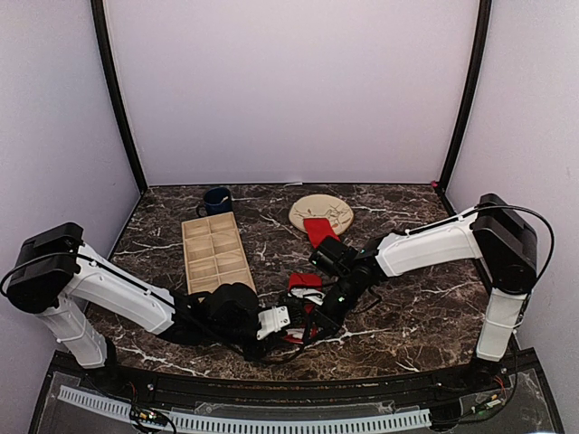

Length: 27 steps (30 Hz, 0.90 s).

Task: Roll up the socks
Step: Roll the sock at the center of the board.

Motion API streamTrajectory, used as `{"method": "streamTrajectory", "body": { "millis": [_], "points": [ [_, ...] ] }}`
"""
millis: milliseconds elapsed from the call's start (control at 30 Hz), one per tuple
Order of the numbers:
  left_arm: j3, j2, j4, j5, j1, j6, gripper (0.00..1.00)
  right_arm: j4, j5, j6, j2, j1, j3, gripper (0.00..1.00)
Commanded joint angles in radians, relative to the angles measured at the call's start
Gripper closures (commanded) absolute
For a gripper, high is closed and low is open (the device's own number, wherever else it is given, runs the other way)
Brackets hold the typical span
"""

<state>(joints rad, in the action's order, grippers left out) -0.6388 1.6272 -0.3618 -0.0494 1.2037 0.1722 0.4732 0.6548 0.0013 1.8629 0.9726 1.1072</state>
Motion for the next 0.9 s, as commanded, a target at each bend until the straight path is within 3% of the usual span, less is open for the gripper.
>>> {"method": "streamTrajectory", "body": {
  "millis": [0,700,867],
  "points": [
    [-0.022,0.006,0.000,0.000,0.005,0.008,0.77,0.000,0.011,-0.004,0.010,-0.006,0.025,1.00],
    [-0.084,0.058,0.091,-0.075,0.003,0.007,1.00,-0.005,-0.044,0.010,0.003,-0.006,-0.015,0.99],
    [-0.101,0.059,0.128,-0.108,-0.011,0.004,1.00,-0.008,-0.073,0.019,-0.011,-0.006,-0.041,0.95]
  ]
}}
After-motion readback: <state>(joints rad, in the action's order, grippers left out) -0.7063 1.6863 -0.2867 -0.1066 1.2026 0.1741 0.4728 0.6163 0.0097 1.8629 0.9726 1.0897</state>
